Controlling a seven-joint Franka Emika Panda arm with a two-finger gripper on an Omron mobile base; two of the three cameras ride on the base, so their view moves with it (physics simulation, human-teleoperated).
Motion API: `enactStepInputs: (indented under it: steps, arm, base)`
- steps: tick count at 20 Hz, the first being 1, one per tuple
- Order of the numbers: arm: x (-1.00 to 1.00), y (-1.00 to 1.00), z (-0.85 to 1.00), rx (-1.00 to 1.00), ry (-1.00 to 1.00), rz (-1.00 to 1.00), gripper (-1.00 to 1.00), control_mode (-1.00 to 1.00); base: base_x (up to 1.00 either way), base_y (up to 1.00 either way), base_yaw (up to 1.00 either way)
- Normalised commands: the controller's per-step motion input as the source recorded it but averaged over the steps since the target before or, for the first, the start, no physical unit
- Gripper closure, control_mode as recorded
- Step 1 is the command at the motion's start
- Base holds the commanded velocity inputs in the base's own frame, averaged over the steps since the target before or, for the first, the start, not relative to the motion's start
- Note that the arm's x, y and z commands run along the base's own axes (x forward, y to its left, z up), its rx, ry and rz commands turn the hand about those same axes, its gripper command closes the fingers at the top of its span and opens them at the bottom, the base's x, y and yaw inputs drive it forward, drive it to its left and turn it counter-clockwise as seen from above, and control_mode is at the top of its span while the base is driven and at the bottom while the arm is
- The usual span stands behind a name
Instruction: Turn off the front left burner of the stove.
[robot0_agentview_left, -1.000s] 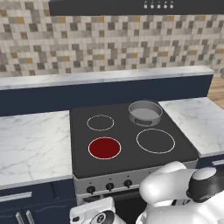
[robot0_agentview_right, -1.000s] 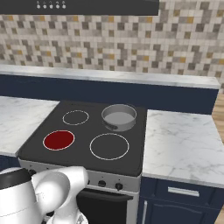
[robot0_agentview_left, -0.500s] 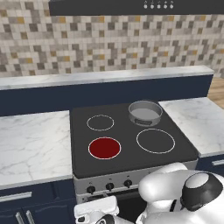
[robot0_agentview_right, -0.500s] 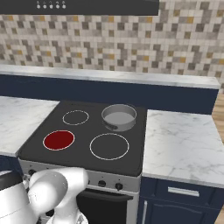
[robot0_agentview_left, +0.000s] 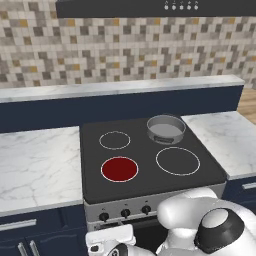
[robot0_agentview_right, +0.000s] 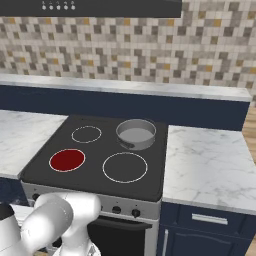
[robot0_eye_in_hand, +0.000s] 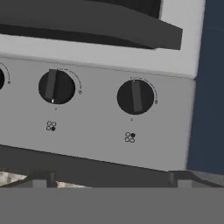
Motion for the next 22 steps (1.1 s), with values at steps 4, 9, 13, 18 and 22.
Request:
enactStepInputs:
  steps: [4, 9, 13, 18, 22]
  arm:
    - [0.19, 0.0, -0.28, 0.06, 0.0, 0.0, -1.0, -1.0]
    - [0.14, 0.0, -0.32, 0.04, -0.01, 0.0, -1.0, -1.0]
    - [0.27, 0.0, -0.16, 0.01, -0.03, 0.0, -1.0, -1.0]
    - [0.26, 0.0, -0.12, 0.0, -0.03, 0.01, -1.0, -1.0]
    - [0.13, 0.05, -0.18, 0.0, -0.02, 0.01, -1.0, -1.0]
  base:
    - [0.0, 0.0, 0.0]
    - [0.0, 0.0, 0.0]
    - [0.0, 0.0, 0.0]
    - [0.0, 0.0, 0.0]
    - [0.0, 0.0, 0.0]
